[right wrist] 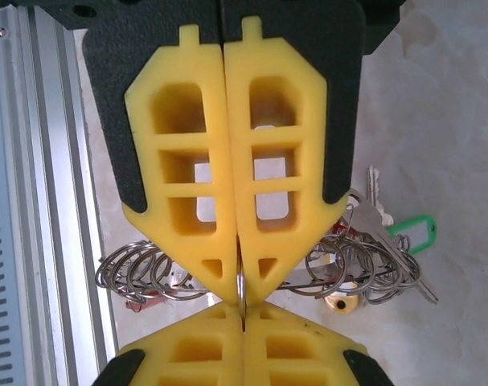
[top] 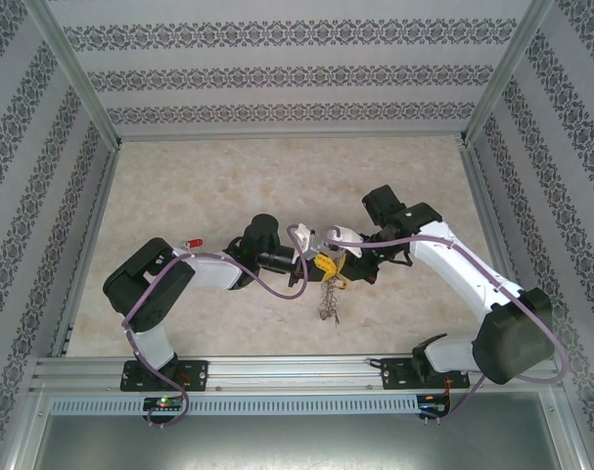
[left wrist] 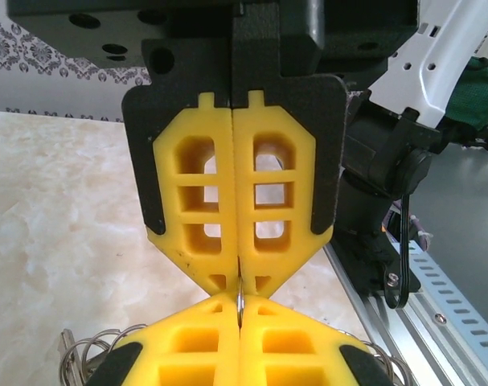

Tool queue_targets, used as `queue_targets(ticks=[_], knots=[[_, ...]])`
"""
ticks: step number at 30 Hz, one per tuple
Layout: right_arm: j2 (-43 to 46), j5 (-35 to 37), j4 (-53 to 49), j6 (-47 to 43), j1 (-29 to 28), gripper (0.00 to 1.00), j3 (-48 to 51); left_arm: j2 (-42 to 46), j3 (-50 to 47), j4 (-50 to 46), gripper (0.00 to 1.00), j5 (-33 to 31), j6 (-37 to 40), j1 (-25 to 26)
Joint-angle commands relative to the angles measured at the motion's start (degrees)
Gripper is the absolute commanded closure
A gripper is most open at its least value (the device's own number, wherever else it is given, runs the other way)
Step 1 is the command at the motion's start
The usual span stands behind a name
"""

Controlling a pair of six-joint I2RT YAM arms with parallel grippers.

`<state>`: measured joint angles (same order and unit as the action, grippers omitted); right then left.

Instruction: Put the keys on the keyring

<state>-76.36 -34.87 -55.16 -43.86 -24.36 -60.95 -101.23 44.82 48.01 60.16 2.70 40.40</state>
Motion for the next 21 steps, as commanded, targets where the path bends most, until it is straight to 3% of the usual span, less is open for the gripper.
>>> queue_targets(ticks=[1, 4, 5, 8, 12, 21], knots=[[3.47, -8.40, 4.61, -0.62, 1.33, 0.87, 2.14, 1.65, -1.04, 6.14, 1.00, -1.49, -1.89, 0.31], [7.20, -12.93, 9.80, 0.65, 3.63, 0.70, 6.05, 1.66, -2.48, 13.88, 1.00, -1.49, -7.24, -0.64], [9.04, -14.72, 12.57, 1.77, 4.48, 0.69, 7.87, 1.69, -2.54, 15.32, 1.00, -1.17, -8.31, -0.82], [15.20, -22.55, 23.64, 6.62, 8.18, 0.69, 14.08, 2.89, -1.86, 15.11, 1.00, 0.22, -8.76, -0.85], [22.65, -24.86, 37.42, 12.33, 12.42, 0.69, 22.75, 5.40, -1.51, 14.43, 1.00, 1.12, -8.70, -0.94], [25.93, -27.66, 43.18, 10.88, 13.68, 0.68, 26.76, 8.42, 0.19, 11.64, 1.00, 2.88, -8.37, -0.95]])
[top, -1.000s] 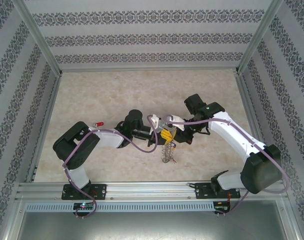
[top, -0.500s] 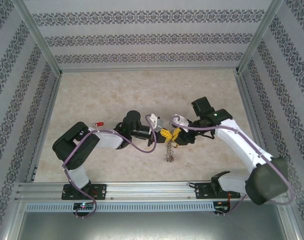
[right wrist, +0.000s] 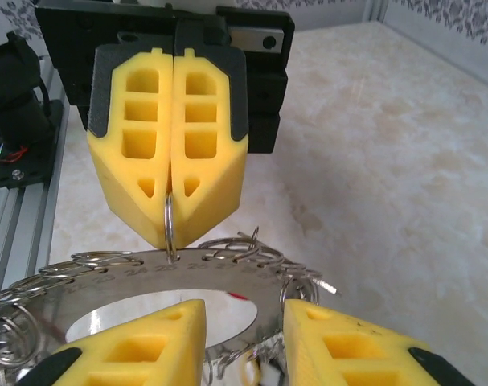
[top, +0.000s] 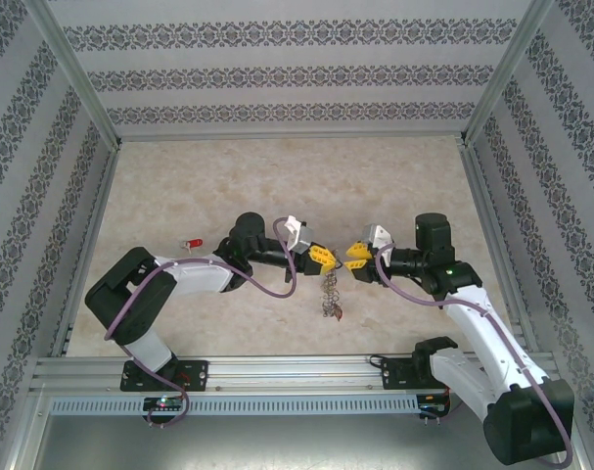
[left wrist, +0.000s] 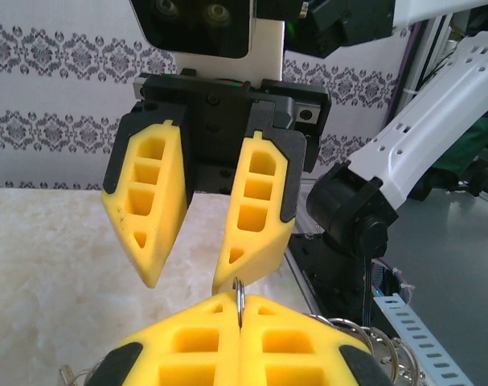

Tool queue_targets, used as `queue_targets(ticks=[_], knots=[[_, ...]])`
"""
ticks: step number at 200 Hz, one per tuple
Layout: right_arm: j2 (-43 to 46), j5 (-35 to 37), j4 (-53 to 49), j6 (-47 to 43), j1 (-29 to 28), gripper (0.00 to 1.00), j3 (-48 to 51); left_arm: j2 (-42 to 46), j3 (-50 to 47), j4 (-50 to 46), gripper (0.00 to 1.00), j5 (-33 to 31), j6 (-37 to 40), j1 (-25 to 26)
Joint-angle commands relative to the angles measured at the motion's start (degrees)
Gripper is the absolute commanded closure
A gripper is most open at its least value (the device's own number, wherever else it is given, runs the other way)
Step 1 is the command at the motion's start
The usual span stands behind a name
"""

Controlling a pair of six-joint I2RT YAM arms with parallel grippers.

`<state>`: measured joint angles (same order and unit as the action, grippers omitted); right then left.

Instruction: Put the keys on the keyring

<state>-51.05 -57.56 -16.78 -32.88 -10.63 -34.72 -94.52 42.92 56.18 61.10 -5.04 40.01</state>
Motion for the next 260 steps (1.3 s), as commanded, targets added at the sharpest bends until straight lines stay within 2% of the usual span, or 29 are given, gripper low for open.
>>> queue_targets(ticks=[1, 85, 112, 145, 164, 181, 201, 221, 235, 260], knots=[[0.63, -5.64, 5.17, -0.18, -0.22, 0.68, 0.37, 1.70, 2.18, 3.42, 1.00, 1.83, -0.63, -0.60], [-3.68, -9.37, 2.68, -0.84, -3.83, 0.69, -2.19, 1.00, 3.26, 5.48, 1.00, -0.63, -2.61, -0.59], [-4.19, -8.12, 2.98, -0.78, -4.13, 0.77, -2.32, 0.78, 3.92, 5.19, 1.00, -0.03, -2.96, -0.55], [-5.17, -7.86, 3.21, -0.59, -4.94, 0.82, -3.16, 0.17, 5.03, 3.73, 1.00, 0.94, -2.67, -0.37], [-5.46, -7.75, 3.25, -0.43, -5.10, 0.89, -3.31, -0.22, 5.70, 3.13, 1.00, 1.55, -2.72, -0.20], [-5.51, -7.04, 3.27, -0.17, -5.07, 1.00, -3.42, -0.49, 5.81, 2.74, 1.00, 1.54, -2.52, -0.11], [-5.55, -3.91, 1.96, 0.17, -5.08, 1.00, -3.76, -0.63, 5.30, 1.73, 1.00, 0.42, -2.20, -0.11], [-5.57, 0.34, -3.37, -2.34, -5.39, 1.00, -4.98, -0.12, 4.61, -2.75, 0.91, -1.19, 0.48, -0.33], [-5.48, 3.95, -7.57, -5.15, -6.22, 1.00, -5.73, 0.63, 3.81, -5.45, 0.77, -1.07, 2.22, -0.87], [-6.79, 9.59, -14.45, -9.20, -8.57, 1.00, -8.01, 2.77, 2.44, -11.70, 0.74, -1.60, 6.49, -2.15]])
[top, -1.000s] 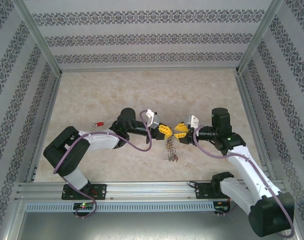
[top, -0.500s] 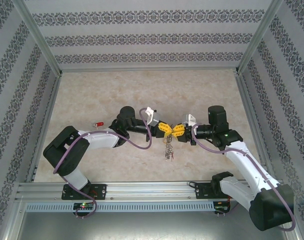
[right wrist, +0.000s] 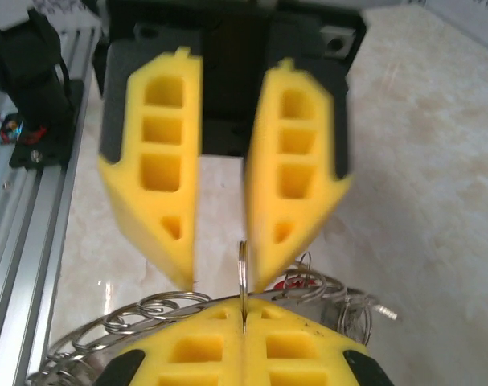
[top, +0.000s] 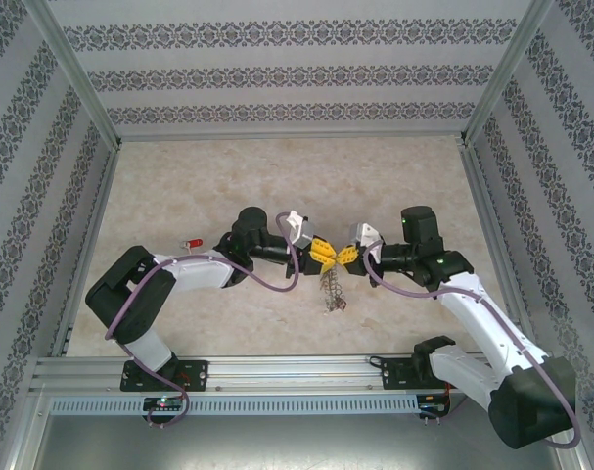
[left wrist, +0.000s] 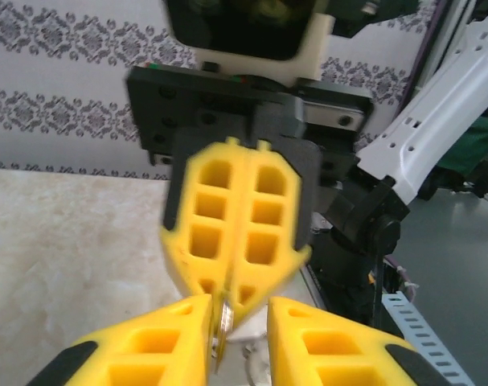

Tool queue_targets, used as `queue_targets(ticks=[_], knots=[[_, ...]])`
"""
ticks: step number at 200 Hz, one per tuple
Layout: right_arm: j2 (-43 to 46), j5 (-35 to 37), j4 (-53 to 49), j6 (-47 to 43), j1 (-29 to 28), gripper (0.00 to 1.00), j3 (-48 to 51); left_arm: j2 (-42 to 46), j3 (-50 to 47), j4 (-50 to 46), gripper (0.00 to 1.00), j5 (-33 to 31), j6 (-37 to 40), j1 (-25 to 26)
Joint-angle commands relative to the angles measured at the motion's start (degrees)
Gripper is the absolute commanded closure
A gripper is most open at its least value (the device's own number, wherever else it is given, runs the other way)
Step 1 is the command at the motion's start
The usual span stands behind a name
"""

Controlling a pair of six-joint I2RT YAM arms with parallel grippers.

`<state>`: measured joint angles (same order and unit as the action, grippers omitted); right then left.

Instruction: Put the keys on the keyring

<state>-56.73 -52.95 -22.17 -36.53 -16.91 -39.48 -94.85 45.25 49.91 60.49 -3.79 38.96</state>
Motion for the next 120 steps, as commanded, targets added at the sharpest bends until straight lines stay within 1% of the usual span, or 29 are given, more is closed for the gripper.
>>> queue_targets(ticks=[1, 24, 46, 76, 91, 120], knots=[[-1.19, 5.06, -9.30, -5.69, -2.32, 1.00, -3.42, 3.18, 0.10, -5.69, 0.74, -0.94, 5.44, -1.13], [-3.35, 9.73, -15.09, -8.22, -3.80, 1.00, -6.37, 4.80, -1.81, -6.33, 0.73, 0.36, 4.94, -3.53], [-5.58, 13.81, -19.44, -10.37, -4.85, 1.00, -9.36, 6.03, -3.48, -8.81, 0.72, -0.47, 6.50, -4.58], [-8.52, 19.54, -25.27, -13.72, -6.76, 1.00, -13.31, 5.58, -4.37, -8.35, 0.71, -0.68, 6.08, -4.51], [-9.74, 21.31, -27.26, -15.02, -7.43, 1.00, -14.84, 5.15, -4.21, -8.40, 0.70, -0.55, 6.27, -4.25], [-12.28, 24.81, -30.07, -16.87, -9.13, 1.00, -17.59, 3.76, -2.42, -11.29, 0.70, -0.38, 8.45, -1.98]])
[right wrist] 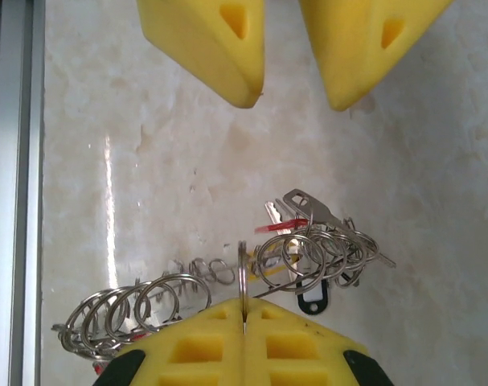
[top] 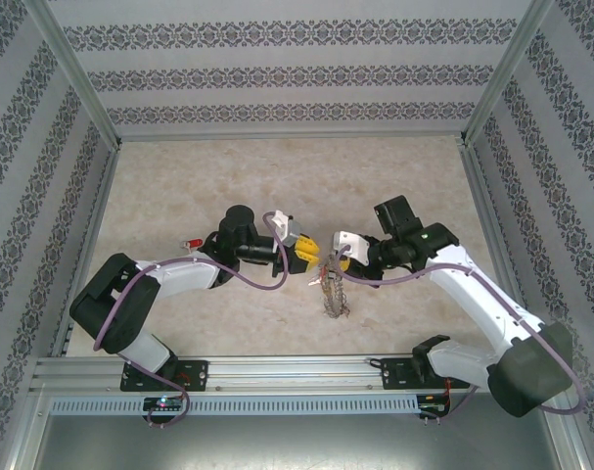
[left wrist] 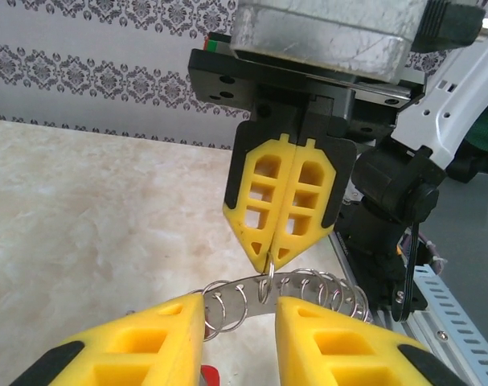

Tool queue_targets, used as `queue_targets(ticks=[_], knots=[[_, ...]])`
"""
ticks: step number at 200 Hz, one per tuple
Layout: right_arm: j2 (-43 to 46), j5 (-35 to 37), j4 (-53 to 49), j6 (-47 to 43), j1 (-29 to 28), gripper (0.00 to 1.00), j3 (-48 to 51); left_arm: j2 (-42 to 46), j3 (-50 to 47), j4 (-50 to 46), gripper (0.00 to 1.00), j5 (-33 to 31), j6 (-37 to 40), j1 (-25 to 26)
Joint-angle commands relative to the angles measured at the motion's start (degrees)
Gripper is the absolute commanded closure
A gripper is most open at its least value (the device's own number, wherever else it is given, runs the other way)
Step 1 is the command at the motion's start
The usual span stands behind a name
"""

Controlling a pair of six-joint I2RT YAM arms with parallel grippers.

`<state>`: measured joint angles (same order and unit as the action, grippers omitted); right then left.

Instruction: Put the keys on the keyring

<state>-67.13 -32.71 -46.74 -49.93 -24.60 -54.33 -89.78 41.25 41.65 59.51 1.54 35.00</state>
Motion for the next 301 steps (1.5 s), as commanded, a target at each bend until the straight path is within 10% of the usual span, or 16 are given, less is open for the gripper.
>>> queue_targets(ticks=[1, 274, 301], knots=[[-2.00, 4.71, -5.62, -3.57, -1.52, 1.00, -2.86, -1.34, 1.69, -3.14, 0.70, 0.61, 3.25, 2.07], [-0.77, -3.15, 1.61, 1.85, -2.21, 1.00, -4.40, -5.88, 4.62, -2.45, 0.64, -3.56, 5.08, 5.95], [-0.81, -3.40, 1.60, 1.86, -1.85, 1.00, -4.33, -5.67, 4.39, -2.53, 0.83, -3.04, 5.62, 5.95]])
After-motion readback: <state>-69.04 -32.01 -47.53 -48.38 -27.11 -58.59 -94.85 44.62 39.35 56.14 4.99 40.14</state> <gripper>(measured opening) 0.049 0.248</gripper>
